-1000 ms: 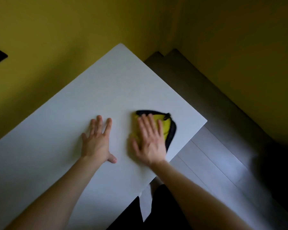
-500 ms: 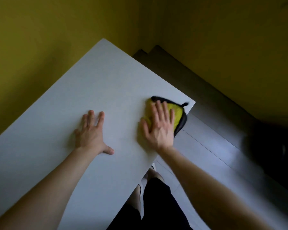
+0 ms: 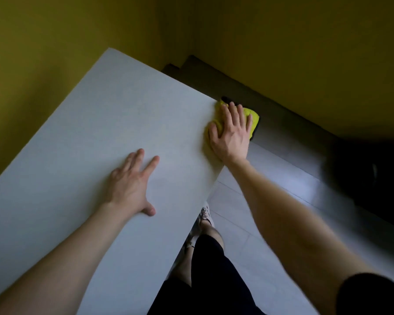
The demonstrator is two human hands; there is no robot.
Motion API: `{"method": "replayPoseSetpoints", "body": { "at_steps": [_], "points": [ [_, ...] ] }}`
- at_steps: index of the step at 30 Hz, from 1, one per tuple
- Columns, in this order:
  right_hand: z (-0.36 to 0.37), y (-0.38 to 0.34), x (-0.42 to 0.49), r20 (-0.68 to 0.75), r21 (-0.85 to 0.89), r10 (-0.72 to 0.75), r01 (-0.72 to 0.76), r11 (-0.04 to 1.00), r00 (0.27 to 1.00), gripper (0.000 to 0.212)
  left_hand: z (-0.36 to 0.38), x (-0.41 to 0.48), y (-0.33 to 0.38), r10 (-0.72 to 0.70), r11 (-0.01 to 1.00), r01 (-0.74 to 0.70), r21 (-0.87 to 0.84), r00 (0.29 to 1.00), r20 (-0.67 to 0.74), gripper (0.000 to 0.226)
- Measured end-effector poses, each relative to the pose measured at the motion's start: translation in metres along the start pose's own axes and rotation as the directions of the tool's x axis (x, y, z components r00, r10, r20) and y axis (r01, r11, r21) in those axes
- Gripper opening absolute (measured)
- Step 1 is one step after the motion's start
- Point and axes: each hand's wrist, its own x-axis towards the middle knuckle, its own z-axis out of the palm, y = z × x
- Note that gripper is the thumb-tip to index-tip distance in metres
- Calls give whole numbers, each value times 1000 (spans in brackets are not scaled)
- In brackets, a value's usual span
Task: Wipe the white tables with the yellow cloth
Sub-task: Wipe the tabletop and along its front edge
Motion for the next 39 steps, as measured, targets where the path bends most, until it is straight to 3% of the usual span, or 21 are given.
{"method": "replayPoseSetpoints", "body": {
  "at_steps": [2,5,8,10,12,15,19,21,24,26,28,30,33,36,39],
  "points": [
    [1,-29,-58,-2,16,2,-2,1000,1000,71,1,0,0,-2,1000,2,-1,1000,-21,165],
    [-7,-63,-166,137,154,-297,276,949,945,69,2,2,1,12,1000,-12,0,999,-35,165],
    [-8,-49,-176,166,208,-455,420,884,875,63,1,1,1,4,1000,-4,13,999,-43,164],
    [-5,-32,-130,124,158,-383,363,918,915,62,-1,0,3,6,999,-5,35,1000,-27,164],
    [-1,-15,-70,53,92,-218,213,973,974,63,-3,-1,4,3,1000,-2,27,1000,-16,165],
    [2,5,6,18,38,-72,71,997,997,65,-3,-1,6,-13,1000,13,17,1000,-20,165],
    [6,-12,-11,-35,14,21,-20,1000,999,66,1,-1,4,-11,1000,12,22,1000,-17,165],
    [3,-40,-80,2,76,-62,61,995,998,67,1,0,3,-10,1000,10,17,1000,-15,166],
    [-7,-69,-190,125,206,-348,318,925,929,64,1,2,3,4,1000,-4,5,1000,-8,164],
    [-9,-65,-210,148,249,-456,413,876,878,60,2,2,3,8,1000,-8,4,1000,-9,164],
    [-7,-51,-184,139,244,-471,431,869,871,58,3,3,2,10,1000,-10,7,1000,-11,165],
    [-3,-33,-135,80,198,-338,317,928,938,60,4,3,2,15,1000,-15,14,1000,-8,165],
    [3,-6,-50,-6,153,12,-11,988,1000,62,5,4,1,5,1000,-6,22,1000,5,166],
    [7,2,-11,-62,289,245,-217,932,968,63,3,5,0,15,1000,-15,16,999,40,161],
    [3,-23,-49,-25,504,410,-343,792,912,68,6,2,4,19,995,-24,-100,999,-46,128]
  ]
}}
